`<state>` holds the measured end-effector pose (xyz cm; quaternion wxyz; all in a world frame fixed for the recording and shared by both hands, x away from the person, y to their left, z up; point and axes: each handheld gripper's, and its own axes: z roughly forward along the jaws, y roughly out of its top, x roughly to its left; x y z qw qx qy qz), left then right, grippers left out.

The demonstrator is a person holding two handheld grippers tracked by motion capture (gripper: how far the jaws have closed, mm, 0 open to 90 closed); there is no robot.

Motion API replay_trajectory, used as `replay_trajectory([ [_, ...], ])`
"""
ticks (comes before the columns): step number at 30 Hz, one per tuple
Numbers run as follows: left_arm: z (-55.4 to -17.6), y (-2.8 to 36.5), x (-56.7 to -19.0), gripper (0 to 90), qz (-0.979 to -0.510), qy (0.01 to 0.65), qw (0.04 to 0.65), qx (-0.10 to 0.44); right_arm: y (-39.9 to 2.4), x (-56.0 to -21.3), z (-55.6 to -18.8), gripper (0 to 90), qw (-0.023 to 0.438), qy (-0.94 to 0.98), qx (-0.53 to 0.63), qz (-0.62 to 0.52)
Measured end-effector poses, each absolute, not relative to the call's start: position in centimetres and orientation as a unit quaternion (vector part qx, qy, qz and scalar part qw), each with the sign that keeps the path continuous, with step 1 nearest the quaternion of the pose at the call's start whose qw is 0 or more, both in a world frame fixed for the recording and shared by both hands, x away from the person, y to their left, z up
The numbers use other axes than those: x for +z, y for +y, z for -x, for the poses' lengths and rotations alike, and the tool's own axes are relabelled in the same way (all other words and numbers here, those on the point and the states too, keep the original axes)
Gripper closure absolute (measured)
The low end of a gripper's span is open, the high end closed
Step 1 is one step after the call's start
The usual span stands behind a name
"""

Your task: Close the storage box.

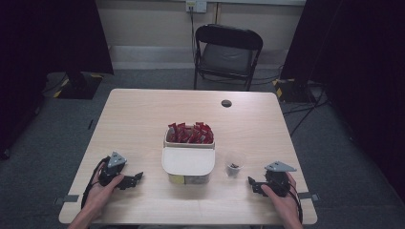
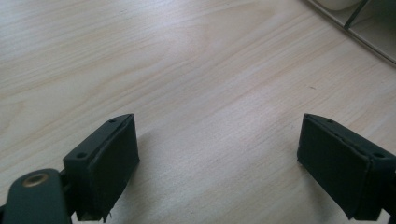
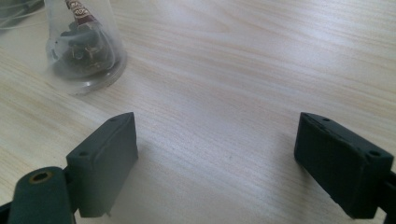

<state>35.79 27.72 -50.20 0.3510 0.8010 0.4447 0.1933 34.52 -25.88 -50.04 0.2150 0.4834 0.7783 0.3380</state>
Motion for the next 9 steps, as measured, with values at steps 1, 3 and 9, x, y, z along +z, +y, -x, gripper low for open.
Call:
replay_trajectory([
  [1, -35.79, 27.72, -50.20, 11.7, -0.801, 0.445, 0.351, 0.193, -25.88, -50.04, -34.52, 12.8, 0.215, 0.778, 0.338, -0.483],
  [3, -35.80, 27.71, -50.20, 11.6, -0.801, 0.445, 0.350, 0.194, -25.87, -50.04, -34.51, 12.8, 0.215, 0.778, 0.338, -0.484],
  [9, -35.84, 27.75, -50.20, 11.1, -0.803, 0.444, 0.349, 0.193, -25.87, -50.04, -34.51, 12.8, 0.215, 0.778, 0.338, -0.484],
])
